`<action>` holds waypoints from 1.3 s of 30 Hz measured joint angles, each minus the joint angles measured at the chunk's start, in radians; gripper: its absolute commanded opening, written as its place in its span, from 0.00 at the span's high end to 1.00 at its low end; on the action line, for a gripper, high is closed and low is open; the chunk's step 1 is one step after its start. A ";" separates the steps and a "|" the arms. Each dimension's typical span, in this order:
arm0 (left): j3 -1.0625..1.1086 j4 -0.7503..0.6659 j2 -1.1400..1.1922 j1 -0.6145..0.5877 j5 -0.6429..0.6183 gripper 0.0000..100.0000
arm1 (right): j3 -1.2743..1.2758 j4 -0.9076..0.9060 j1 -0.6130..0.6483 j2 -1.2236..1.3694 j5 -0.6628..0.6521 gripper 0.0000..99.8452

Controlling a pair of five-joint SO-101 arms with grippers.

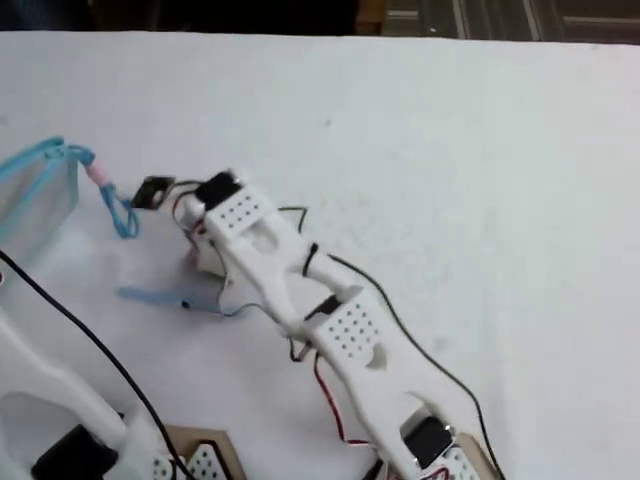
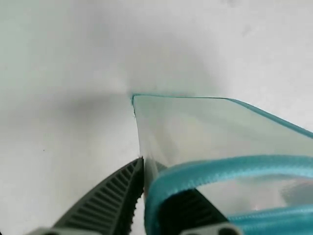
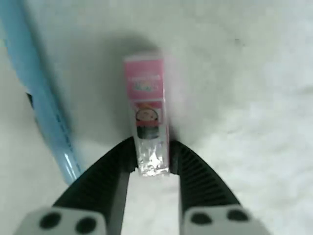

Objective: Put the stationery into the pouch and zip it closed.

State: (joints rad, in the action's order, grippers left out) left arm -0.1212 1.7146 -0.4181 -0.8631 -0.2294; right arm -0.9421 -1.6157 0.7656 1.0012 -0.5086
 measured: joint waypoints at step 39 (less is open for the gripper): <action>-0.012 0.008 0.000 0.000 0.000 0.98 | -0.061 -0.032 -0.132 0.049 -0.009 0.90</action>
State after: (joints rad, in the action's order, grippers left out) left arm -0.1335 1.7223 -0.4181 -0.8631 -0.2294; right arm -1.0035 -1.6479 0.6337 1.0503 -0.5178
